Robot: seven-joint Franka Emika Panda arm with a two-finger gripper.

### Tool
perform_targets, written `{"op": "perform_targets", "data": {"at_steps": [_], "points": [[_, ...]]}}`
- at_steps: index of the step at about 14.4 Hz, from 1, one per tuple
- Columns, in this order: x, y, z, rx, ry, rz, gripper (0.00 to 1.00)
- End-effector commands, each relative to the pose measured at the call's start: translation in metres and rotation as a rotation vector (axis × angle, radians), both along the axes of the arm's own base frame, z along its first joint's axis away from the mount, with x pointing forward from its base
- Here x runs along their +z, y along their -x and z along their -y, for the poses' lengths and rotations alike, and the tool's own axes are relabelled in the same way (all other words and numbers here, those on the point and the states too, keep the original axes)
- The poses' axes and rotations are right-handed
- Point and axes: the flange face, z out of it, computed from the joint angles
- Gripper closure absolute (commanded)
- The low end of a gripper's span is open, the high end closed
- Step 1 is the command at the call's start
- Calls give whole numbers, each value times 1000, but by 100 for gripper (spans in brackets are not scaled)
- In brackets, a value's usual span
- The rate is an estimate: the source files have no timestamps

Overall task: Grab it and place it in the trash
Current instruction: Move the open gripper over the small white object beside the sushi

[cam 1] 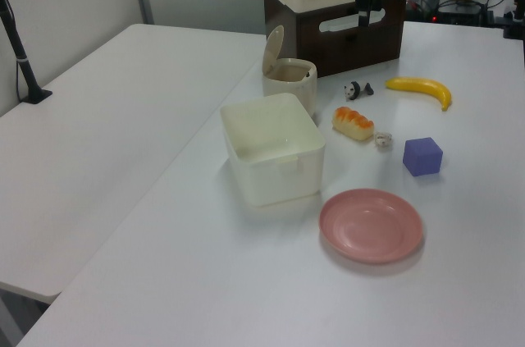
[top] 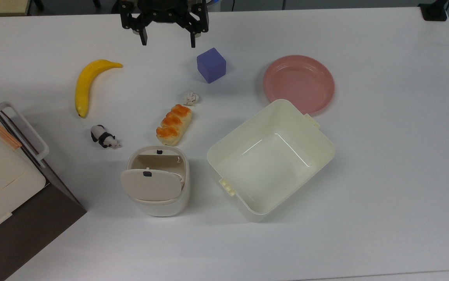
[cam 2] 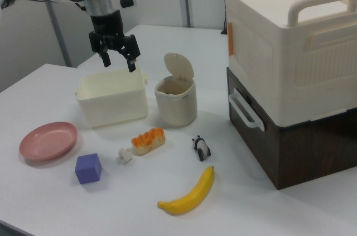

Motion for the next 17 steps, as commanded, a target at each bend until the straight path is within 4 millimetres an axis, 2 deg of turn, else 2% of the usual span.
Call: {"op": "perform_targets", "data": {"at_steps": [1,4,5,7,8,12,15,17], "points": [[3,11,-1,23,6,5,0],[0,11,-2,26,8,-1,0],[-7,12,-3,30,9,-16,0],[-26,16,-10,63,29,-58,0],[-39,20,-16,85,48,-86,4],[-82,33,-30,138,88,-175,3],[-118,44,-35,165,118,-246,2],[-148,51,-40,187,132,-262,2]]}}
